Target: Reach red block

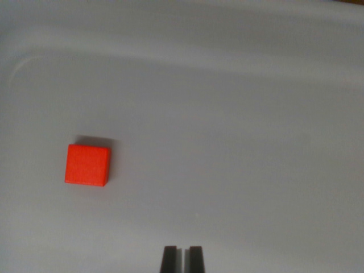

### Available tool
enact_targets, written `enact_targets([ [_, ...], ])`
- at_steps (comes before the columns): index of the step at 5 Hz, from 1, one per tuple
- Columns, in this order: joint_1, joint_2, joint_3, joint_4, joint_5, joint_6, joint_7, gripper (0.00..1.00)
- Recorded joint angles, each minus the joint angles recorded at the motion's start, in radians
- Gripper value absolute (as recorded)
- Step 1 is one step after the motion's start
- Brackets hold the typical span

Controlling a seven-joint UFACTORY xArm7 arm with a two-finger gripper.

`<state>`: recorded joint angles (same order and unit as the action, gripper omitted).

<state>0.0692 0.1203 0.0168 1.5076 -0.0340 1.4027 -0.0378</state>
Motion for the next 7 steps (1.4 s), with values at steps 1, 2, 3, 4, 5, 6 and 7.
enact_targets([
  [1, 0.0064, 0.021, 0.005, -0.021, -0.0009, -0.041, -0.001, 0.00],
  [2, 0.0064, 0.021, 0.005, -0.021, -0.0009, -0.041, -0.001, 0.00],
  [3, 0.0132, 0.044, 0.011, -0.043, -0.0019, -0.085, -0.001, 0.00],
  [4, 0.0132, 0.044, 0.011, -0.043, -0.0019, -0.085, -0.001, 0.00],
  [5, 0.0199, 0.066, 0.016, -0.064, -0.0028, -0.128, -0.002, 0.00],
  [6, 0.0199, 0.066, 0.016, -0.064, -0.0028, -0.128, -0.002, 0.00],
  [7, 0.0272, 0.090, 0.022, -0.088, -0.0039, -0.174, -0.003, 0.00],
])
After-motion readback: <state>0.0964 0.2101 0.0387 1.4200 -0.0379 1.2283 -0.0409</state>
